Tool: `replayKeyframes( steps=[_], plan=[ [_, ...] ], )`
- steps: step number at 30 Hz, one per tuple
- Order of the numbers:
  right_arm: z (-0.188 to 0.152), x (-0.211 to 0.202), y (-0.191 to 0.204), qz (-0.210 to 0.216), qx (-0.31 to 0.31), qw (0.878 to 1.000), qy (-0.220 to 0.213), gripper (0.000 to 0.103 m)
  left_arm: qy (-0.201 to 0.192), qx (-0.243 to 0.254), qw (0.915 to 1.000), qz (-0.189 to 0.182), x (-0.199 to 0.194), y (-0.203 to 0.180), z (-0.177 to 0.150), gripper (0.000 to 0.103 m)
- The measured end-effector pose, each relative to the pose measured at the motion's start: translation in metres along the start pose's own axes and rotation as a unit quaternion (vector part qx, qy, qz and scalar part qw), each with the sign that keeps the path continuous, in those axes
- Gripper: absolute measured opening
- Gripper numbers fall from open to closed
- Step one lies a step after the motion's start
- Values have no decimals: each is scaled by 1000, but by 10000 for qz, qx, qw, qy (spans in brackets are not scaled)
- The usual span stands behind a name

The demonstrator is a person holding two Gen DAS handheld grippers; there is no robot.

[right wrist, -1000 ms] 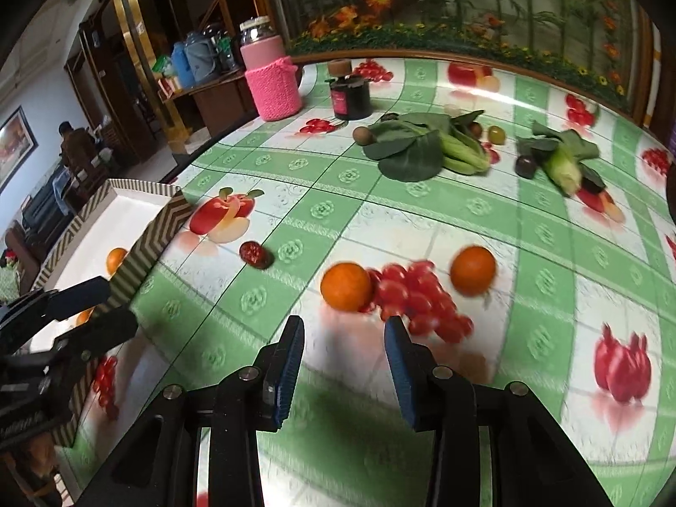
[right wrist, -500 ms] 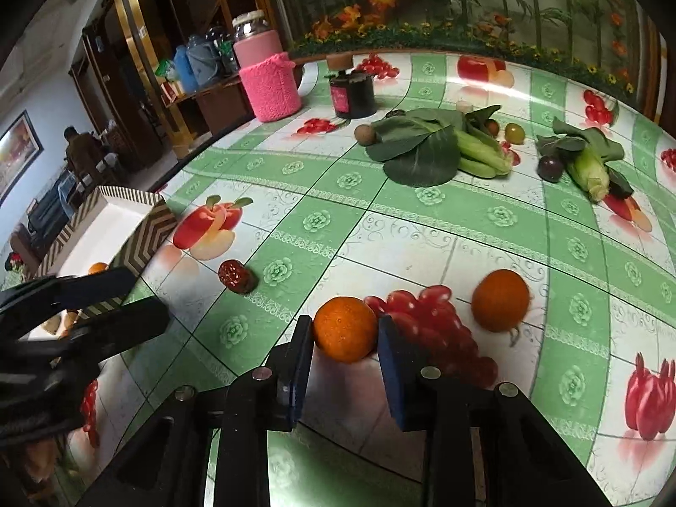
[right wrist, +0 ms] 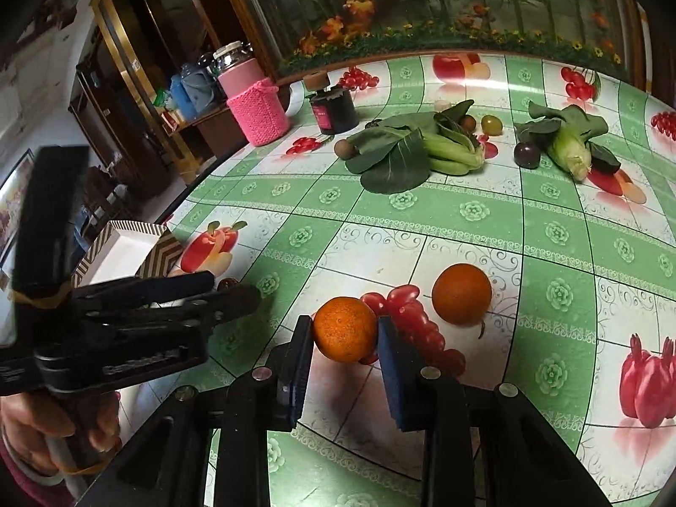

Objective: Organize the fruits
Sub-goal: 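Grasp an orange with right tool while left tool grasps a red date, then carry the orange and red date over the white tray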

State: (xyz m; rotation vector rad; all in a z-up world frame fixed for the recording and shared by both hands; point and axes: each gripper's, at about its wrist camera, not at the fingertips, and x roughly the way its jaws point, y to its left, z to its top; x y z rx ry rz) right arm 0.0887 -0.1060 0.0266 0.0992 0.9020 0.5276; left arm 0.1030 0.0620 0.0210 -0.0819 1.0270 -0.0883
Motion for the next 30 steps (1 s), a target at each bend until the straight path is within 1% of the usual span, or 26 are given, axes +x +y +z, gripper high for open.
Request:
replayKeyframes(
  steps=[1, 2, 6, 12, 14, 18, 23, 26, 30],
  plan=[
    [0, -1, 0, 11, 0, 10000, -11, 30, 26, -10, 10000, -15, 3, 2, 0, 35],
    [1, -1, 0, 14, -5, 10000, -18, 30, -41, 27, 10000, 42, 2, 2, -1, 29],
    [1, -3, 0, 38, -11, 10000, -28, 30, -8, -189, 9997, -172, -2, 11, 1, 28],
    [3, -7, 4, 99, 24, 9999, -38, 30, -79, -383, 9980, -491, -29, 22, -8, 28],
    [4, -14, 10, 148, 11, 9999, -72, 30, -101, -425, 9977, -523, -38, 26, -13, 28],
    [0, -27, 26, 212, -128, 9996, -149, 30, -352, -308, 9983, -340, -66, 31, -30, 28],
    [-15, -36, 52, 296, -301, 9990, -149, 30, -678, -247, 9974, 35, -93, 44, -56, 28],
    [-24, -39, 69, 344, -424, 9984, -158, 30, -841, -329, 9957, 203, -109, 58, -72, 28],
    [-34, -41, 94, 503, -541, 9971, -169, 30, -908, -512, 9942, 254, -125, 78, -88, 28]
  ],
)
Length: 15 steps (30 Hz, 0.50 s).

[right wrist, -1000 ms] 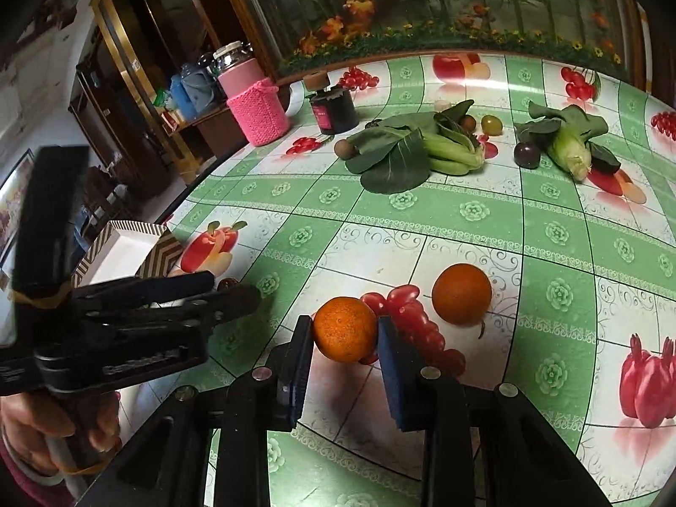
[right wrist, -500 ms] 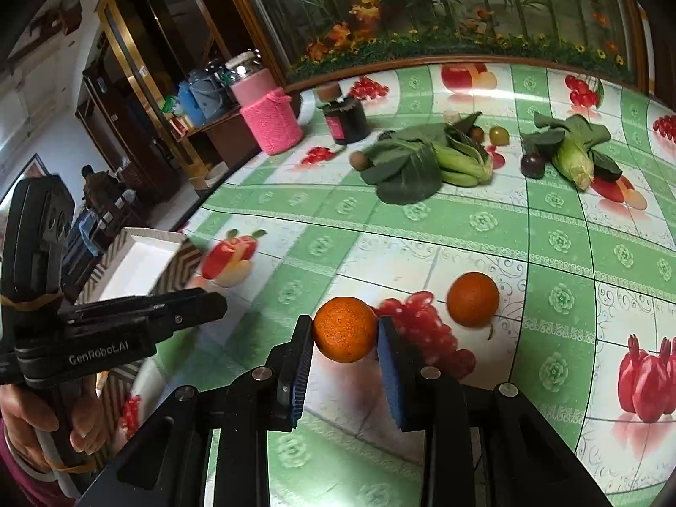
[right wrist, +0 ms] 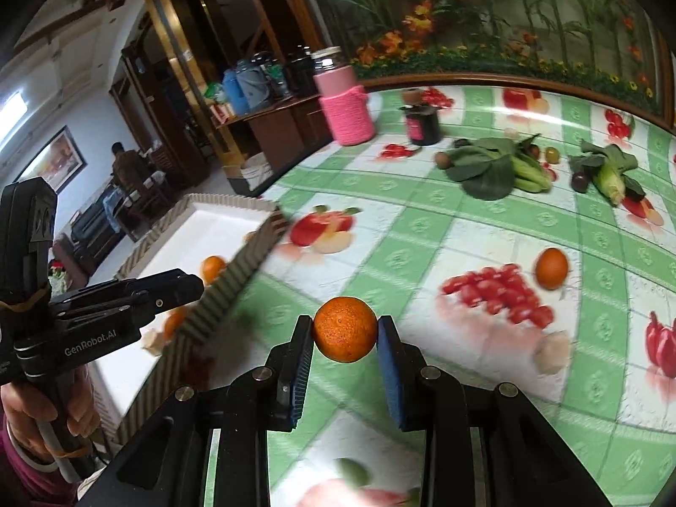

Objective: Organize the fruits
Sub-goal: 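Carry the orange and red date over the white tray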

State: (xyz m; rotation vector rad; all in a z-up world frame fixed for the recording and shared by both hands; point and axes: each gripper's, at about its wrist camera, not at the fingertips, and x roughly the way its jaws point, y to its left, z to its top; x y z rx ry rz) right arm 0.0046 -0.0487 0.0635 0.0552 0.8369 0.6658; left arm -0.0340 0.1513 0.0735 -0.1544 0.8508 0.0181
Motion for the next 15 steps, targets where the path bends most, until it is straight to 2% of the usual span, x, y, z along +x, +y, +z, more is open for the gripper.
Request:
replayKeyframes(
  steps=[5, 15],
  plan=[
    [-5, 6, 32, 146, -194, 9997, 56, 30, -166, -106, 9993, 323, -19, 25, -16, 28],
    [-9, 24, 91, 487, -496, 9974, 175, 30, -313, -429, 9963, 676, -45, 76, -34, 29]
  ],
)
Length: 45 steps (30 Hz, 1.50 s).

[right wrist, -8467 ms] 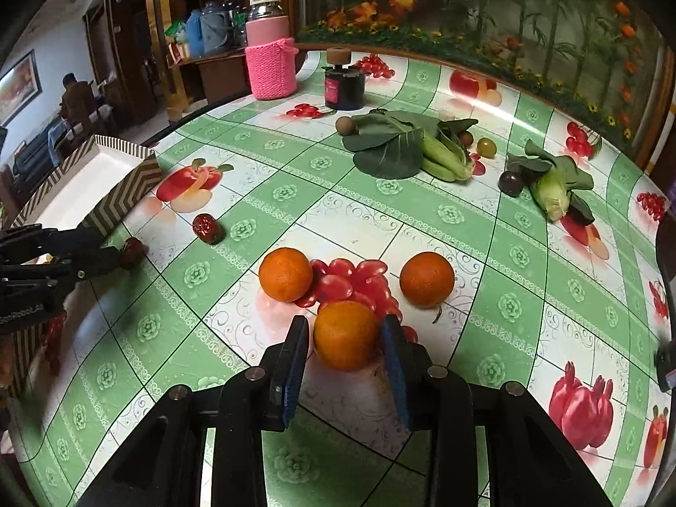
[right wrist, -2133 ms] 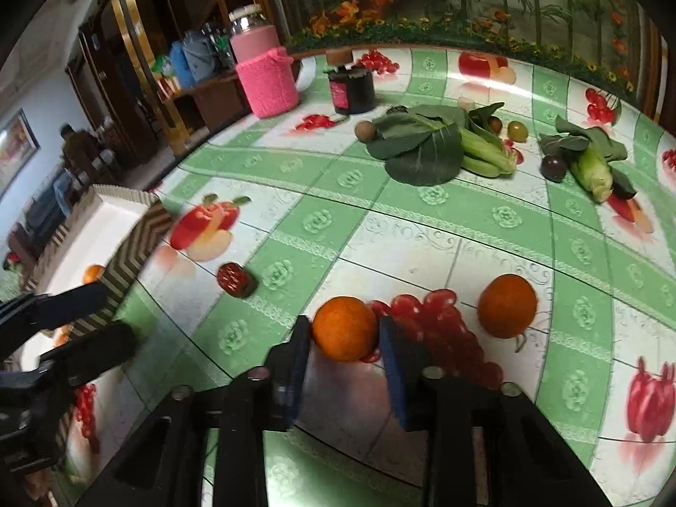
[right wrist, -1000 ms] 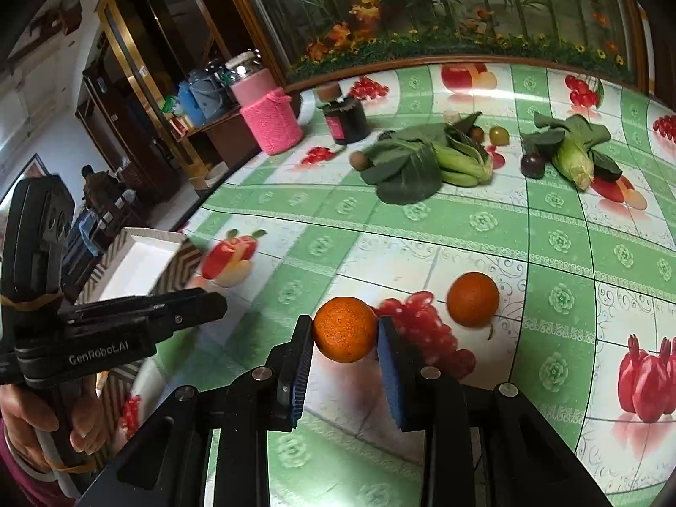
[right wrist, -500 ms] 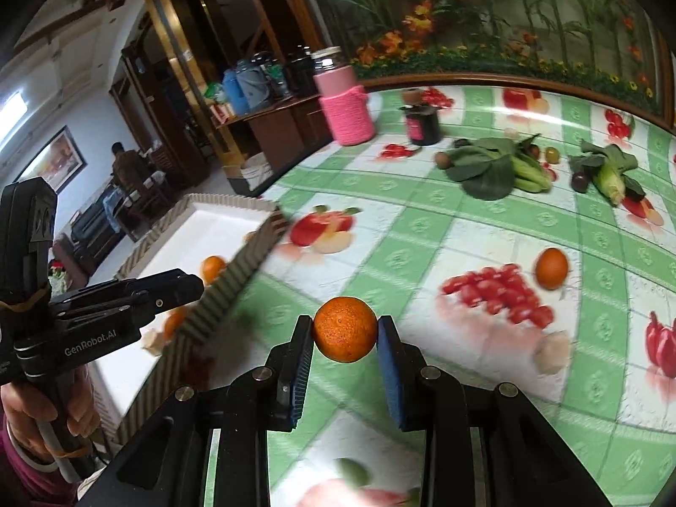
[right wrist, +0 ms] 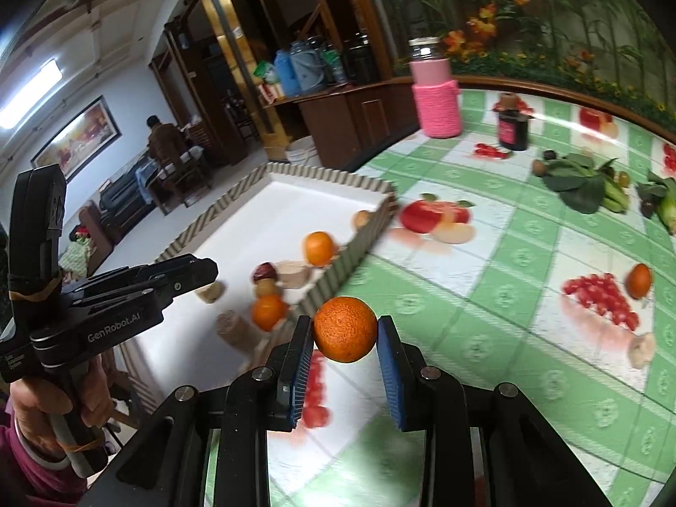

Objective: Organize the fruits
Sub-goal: 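Carry the orange and red date over the white tray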

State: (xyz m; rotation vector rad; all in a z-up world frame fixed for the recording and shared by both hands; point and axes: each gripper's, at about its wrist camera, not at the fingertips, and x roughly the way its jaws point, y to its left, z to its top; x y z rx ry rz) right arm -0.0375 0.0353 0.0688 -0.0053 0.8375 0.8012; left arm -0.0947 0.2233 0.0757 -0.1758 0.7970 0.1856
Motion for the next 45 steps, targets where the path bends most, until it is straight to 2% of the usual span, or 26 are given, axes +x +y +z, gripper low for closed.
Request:
replayKeyframes(
  steps=[7, 16, 31, 45],
  plan=[
    [0, 19, 34, 246, -235, 9993, 150, 30, -52, -232, 9996, 179, -9, 31, -5, 29],
    [0, 32, 54, 474, -366, 9978, 267, 30, 39, -409, 9985, 358, -4, 55, -12, 29],
    [-18, 57, 90, 829, -798, 9908, 711, 29, 86, -252, 9968, 755, 11, 54, -24, 28],
    [-32, 67, 108, 840, -1201, 9847, 942, 29, 115, -254, 9958, 872, 21, 53, -28, 28]
  ],
)
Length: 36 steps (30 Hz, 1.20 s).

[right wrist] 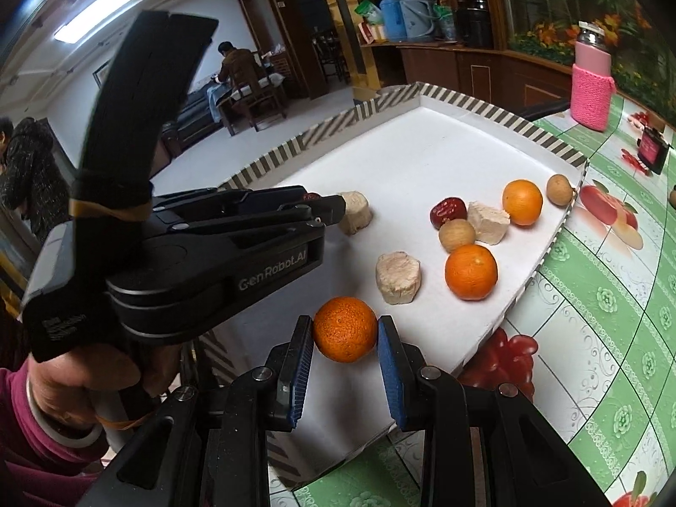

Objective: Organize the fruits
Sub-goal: 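Carry the orange and red date over the white tray, then open both tools to drop the date and orange into the tray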

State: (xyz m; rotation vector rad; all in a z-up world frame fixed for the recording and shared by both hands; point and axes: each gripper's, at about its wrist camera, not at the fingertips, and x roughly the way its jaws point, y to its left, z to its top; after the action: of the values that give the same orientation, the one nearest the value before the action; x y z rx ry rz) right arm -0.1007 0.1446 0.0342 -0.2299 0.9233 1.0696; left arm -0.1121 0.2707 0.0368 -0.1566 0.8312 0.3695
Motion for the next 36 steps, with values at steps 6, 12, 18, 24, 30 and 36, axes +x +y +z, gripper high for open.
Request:
replayKeyframes(
  steps=[6, 12, 18, 24, 30, 36],
  plan=[
    [1, 5, 1, 13, -39, 10000, 17, 30, -63, 35, 9999, 75, 0, -2, -1, 29],
    [3, 0, 4, 18, -201, 9998, -85, 33, -96, 27, 9998, 147, 0, -1, -2, 30],
    [5, -12, 2, -38, -210, 9995, -229, 33, -143, -43, 9997, 216, -3, 1, 0, 41],
    [7, -36, -9, -107, -83, 9986, -518, 33, -362, -62, 9988, 326, -15, -3, 7, 54],
    [2, -51, -25, -299, 105, 9976, -610, 34, -537, 40, 9982, 263, -25, -21, 12, 61],
    [-10, -70, -51, -515, 398, 9951, -750, 34, -561, 257, 9981, 71, -28, -53, 17, 61]
  ],
)
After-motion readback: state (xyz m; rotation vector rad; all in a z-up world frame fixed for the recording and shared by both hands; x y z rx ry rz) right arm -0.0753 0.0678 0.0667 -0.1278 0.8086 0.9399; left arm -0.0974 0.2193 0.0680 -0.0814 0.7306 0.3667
